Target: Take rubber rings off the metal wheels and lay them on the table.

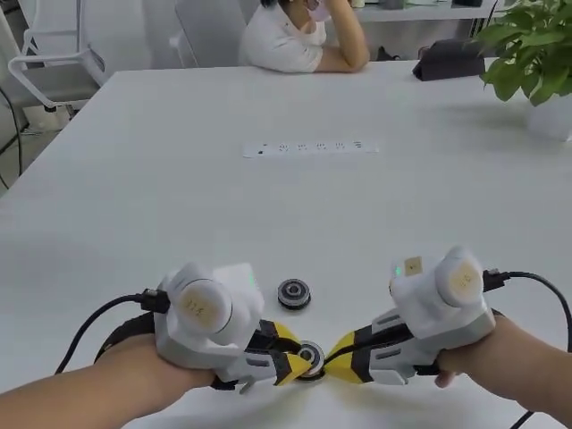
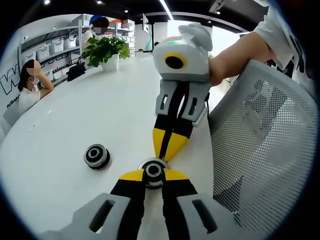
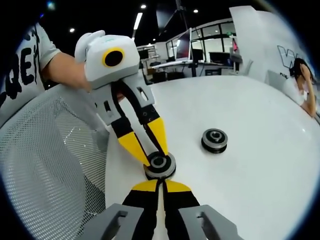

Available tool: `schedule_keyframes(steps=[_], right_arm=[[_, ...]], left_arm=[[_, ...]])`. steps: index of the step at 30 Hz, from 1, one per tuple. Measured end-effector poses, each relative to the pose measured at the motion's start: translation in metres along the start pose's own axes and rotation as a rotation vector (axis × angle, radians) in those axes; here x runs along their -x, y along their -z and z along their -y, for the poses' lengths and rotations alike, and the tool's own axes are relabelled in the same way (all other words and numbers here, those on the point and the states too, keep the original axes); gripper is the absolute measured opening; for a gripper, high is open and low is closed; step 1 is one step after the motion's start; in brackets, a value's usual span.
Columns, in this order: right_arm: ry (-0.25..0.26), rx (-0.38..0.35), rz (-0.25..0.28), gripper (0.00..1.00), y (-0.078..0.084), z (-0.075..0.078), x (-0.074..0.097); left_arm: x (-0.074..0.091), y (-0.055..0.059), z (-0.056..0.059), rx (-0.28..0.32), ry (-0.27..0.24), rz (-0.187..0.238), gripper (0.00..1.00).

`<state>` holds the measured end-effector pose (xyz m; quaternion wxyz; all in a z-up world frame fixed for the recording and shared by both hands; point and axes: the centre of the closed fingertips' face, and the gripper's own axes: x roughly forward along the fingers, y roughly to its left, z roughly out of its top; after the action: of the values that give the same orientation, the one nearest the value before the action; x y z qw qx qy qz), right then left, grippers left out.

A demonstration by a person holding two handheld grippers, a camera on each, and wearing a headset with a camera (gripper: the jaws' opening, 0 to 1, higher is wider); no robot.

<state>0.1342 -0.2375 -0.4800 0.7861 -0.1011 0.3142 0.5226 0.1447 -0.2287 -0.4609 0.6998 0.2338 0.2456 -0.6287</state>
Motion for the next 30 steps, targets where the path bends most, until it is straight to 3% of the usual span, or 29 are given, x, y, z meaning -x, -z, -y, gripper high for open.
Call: schedule_keyframes(steps=[6,15,21,30], right_arm=[[-0.001,-0.092,0.021,0.0,0.0,0.002,0.003],[0.001,-0.168,0.041,0.0,-0.001,0.005,0.006],[-0.008,-0.267,0.084,0.0,-0.005,0.007,0.008],[-0.03,-0.357,0.132,0.0,-0.01,0.007,0.009]], left_arm=[[0.0,0.0,0.001,-0.017,-0.005,-0.006,0.07],[0.0,0.0,0.0,-0.012,-0.009,-0.007,0.07],[0.0,0.0,0.0,-0.015,-0.012,-0.011,0.07],[-0.001,0.0,0.0,-0.01,-0.015,-0.011,0.07]])
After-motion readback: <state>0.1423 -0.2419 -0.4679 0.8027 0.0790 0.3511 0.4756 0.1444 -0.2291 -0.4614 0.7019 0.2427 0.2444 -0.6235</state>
